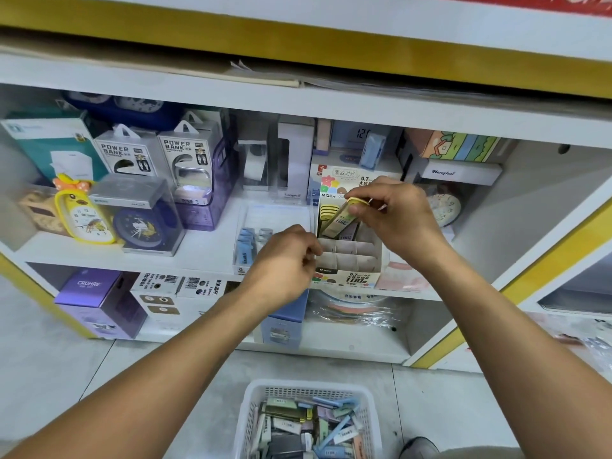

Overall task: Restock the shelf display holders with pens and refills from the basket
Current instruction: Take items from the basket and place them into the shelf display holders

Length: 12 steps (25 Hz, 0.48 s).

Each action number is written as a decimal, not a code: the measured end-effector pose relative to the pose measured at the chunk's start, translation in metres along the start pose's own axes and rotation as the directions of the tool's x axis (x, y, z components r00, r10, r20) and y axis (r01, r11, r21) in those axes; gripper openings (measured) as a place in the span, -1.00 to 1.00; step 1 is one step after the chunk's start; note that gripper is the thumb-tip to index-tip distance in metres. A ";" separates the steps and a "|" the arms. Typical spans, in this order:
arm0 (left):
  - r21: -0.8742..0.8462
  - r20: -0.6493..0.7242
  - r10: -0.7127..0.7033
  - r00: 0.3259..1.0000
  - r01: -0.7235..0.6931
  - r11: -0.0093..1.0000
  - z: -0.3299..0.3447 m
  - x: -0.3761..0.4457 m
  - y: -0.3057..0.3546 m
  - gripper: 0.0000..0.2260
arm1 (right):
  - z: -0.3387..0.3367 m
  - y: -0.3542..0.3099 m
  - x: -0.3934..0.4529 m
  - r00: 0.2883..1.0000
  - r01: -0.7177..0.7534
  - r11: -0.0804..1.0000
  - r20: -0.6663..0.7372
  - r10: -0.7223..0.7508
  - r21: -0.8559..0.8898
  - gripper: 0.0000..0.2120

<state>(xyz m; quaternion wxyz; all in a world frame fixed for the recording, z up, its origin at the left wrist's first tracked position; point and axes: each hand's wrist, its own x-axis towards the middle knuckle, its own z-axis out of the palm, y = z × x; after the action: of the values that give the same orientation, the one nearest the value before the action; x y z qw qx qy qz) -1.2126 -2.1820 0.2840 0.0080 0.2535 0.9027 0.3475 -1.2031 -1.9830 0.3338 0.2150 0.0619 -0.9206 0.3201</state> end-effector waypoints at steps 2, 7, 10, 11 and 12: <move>0.070 0.031 0.072 0.997 -0.074 0.995 0.004 -0.004 0.000 -0.85 | 0.007 -0.002 -0.001 0.998 0.026 0.998 0.050 -0.023 -0.052 -0.82; 0.249 0.139 0.112 0.984 -0.144 0.958 0.017 -0.010 -0.004 -0.88 | 0.021 -0.001 -0.006 0.984 -0.046 0.997 0.167 0.056 -0.064 -0.83; 0.283 0.144 0.076 0.987 -0.115 0.952 0.020 -0.007 -0.006 -0.89 | 0.029 -0.005 -0.009 0.980 0.077 0.989 0.193 -0.051 -0.130 -0.82; 0.293 0.142 0.079 0.987 -0.118 0.949 0.021 -0.006 -0.008 -0.89 | 0.031 -0.005 -0.009 0.977 0.134 0.974 0.186 -0.100 -0.183 -0.80; 0.299 0.141 0.084 0.986 -0.123 0.946 0.022 -0.006 -0.008 -0.89 | 0.032 -0.004 -0.009 0.977 0.155 0.958 0.183 -0.112 -0.243 -0.78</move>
<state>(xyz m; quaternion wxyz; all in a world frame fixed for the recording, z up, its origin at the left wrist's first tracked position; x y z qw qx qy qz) -1.2065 -2.1765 0.2616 0.0074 0.3202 0.9288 0.1865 -1.2055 -2.0060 0.3097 0.1642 0.1224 -0.9627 0.1770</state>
